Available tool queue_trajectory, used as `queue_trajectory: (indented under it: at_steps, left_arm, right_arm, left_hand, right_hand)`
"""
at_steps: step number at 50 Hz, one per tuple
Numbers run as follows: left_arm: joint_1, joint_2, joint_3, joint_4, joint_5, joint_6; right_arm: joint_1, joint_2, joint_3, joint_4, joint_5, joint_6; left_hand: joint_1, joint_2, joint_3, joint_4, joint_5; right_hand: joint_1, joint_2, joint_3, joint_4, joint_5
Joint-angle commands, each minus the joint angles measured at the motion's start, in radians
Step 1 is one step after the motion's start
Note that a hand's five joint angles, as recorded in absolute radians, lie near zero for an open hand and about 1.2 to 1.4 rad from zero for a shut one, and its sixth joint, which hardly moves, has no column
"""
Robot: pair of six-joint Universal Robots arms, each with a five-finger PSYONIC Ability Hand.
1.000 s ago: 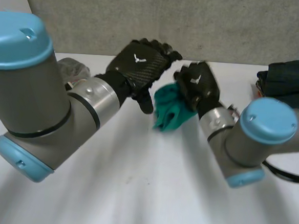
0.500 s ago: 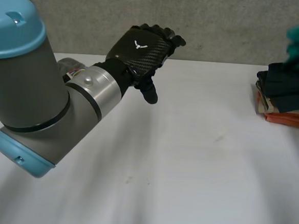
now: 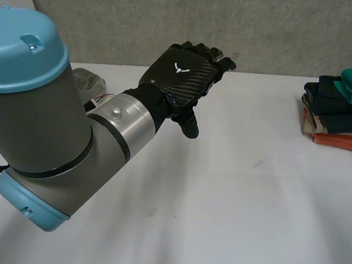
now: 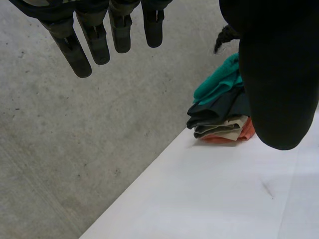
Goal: Fold the laundry.
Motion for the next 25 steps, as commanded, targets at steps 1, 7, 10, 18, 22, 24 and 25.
queue_trajectory:
  at_steps: [1,7,10,18,22,24,25]
  left_arm:
    - [-0.002,0.002,-0.001,0.000,-0.001,-0.002]
    - [-0.025,0.004,-0.001,0.000,-0.001,-0.002]
    - [-0.028,0.020,0.001,0.000,-0.001,-0.002]
    - [-0.030,0.074,0.008,0.002,0.006,-0.032]
    - [-0.020,0.112,0.015,0.017,0.006,-0.063]
    - [-0.014,0.129,0.016,0.031,0.005,-0.071]
    - [0.001,0.149,0.016,0.044,-0.001,-0.072]
  right_arm:
    - [0.000,-0.015,-0.006,0.086,0.004,-0.011]
    - [-0.052,-0.090,-0.060,0.270,0.060,-0.060]
    - [-0.093,-0.147,-0.120,0.395,0.169,-0.115]
    - [-0.060,-0.227,-0.232,0.423,0.369,-0.275]
    - [0.093,-0.299,-0.195,0.293,0.371,-0.260]
    - [0.202,-0.348,-0.119,0.202,0.352,-0.254]
    - [0.242,-0.362,-0.082,0.165,0.337,-0.254]
  left_hand:
    - [0.015,-0.001,-0.008,0.000,-0.017]
    - [0.013,-0.004,-0.011,-0.003,-0.020]
    - [0.010,-0.007,-0.014,-0.006,-0.023]
    - [0.004,-0.013,-0.020,-0.012,-0.029]
    - [0.001,-0.016,-0.023,-0.015,-0.032]
    - [0.001,-0.016,-0.023,-0.015,-0.032]
    - [0.001,-0.016,-0.023,-0.015,-0.032]
  right_hand:
    - [-0.295,-0.298,-0.299,-0.296,-0.277]
    - [-0.295,-0.298,-0.299,-0.296,-0.277]
    - [-0.295,-0.298,-0.299,-0.296,-0.277]
    - [-0.295,-0.298,-0.299,-0.296,-0.277]
    - [-0.295,-0.298,-0.299,-0.296,-0.277]
    - [-0.295,-0.298,-0.299,-0.296,-0.277]
    - [-0.295,-0.298,-0.299,-0.296,-0.277]
